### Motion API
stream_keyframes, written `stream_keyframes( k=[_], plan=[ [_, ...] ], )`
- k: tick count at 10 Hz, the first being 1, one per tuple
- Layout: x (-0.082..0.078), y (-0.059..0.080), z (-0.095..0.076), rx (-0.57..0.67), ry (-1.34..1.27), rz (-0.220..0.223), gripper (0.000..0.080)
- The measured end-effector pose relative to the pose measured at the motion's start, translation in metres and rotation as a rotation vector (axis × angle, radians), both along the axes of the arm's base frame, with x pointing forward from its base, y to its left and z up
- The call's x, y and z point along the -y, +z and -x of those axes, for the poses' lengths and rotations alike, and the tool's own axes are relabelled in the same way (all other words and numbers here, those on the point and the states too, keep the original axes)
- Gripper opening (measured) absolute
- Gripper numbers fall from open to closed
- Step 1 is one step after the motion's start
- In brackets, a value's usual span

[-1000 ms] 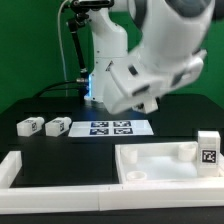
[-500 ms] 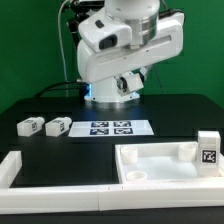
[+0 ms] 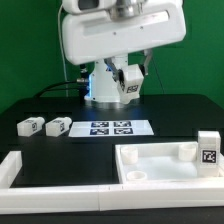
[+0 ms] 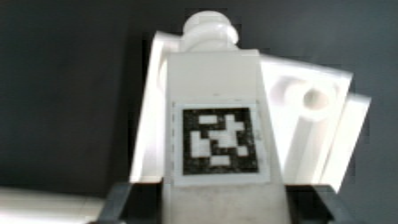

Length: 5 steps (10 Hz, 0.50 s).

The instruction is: Assemble square table

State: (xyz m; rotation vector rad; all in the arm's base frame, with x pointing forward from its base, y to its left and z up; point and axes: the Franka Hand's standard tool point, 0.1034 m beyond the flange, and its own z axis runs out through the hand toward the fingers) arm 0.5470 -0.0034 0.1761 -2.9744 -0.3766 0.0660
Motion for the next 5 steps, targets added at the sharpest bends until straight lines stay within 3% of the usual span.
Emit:
stream_keyframes(
  k=[1,5],
  plan=[
    [0.005,0.011,-0.007,0.034,0.009,0.0,0.029],
    [0.022,0.0,-0.011,0.34,-0.036,0.024,0.029]
  ],
)
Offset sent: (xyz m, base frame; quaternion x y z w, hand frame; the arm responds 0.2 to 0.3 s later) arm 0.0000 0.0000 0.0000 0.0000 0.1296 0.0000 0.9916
